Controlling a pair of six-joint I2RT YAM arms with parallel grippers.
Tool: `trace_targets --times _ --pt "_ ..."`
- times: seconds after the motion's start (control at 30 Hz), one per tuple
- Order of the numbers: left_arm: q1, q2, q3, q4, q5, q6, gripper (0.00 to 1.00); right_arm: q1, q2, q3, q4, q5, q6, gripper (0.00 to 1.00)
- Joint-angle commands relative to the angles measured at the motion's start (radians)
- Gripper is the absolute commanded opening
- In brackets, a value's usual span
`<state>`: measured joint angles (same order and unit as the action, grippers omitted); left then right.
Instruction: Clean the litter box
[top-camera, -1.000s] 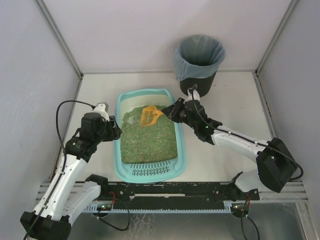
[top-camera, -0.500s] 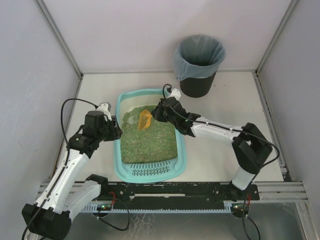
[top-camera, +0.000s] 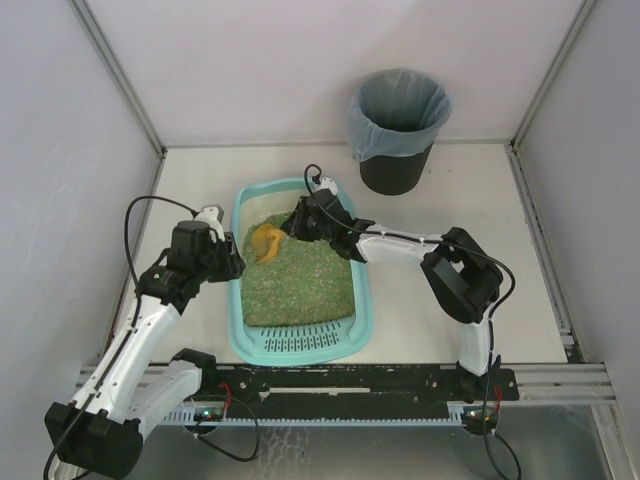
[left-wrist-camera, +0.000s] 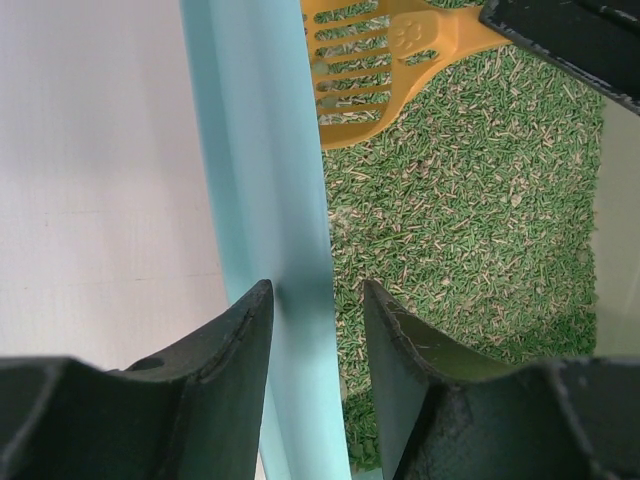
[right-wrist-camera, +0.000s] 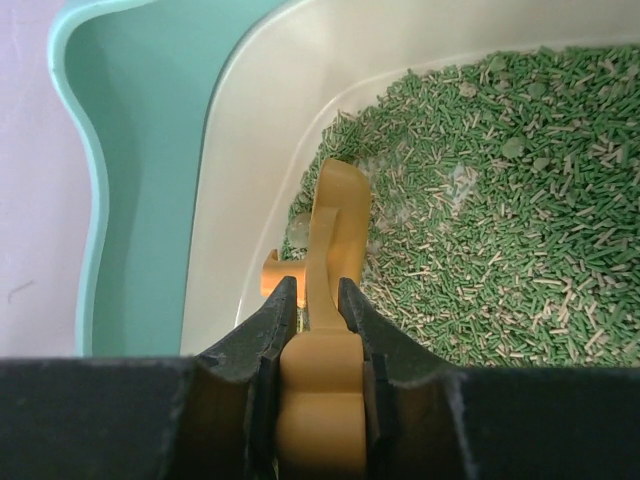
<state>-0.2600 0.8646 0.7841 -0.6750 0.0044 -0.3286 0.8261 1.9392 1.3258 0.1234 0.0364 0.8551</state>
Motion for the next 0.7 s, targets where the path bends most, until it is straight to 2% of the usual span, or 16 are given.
trace_targets --times 0.0,0.13,0.4,0.67 --pt "-0.005 0.0 -0.009 0.015 0.014 0.019 0.46 0.003 0.043 0.024 0.012 -0.135 0.062 0.0" --pt "-0.007 -0.002 -0.008 0.017 0.013 0.019 0.45 0.003 0.045 0.005 0.044 -0.212 0.093 0.0" --pt "-0.006 -0.005 -0.008 0.015 0.013 0.019 0.45 -0.02 -0.011 -0.117 0.302 -0.345 0.189 0.0" --pt "-0.006 -0.003 -0.008 0.015 0.015 0.019 0.45 -0.022 -0.09 -0.185 0.357 -0.342 0.194 0.0"
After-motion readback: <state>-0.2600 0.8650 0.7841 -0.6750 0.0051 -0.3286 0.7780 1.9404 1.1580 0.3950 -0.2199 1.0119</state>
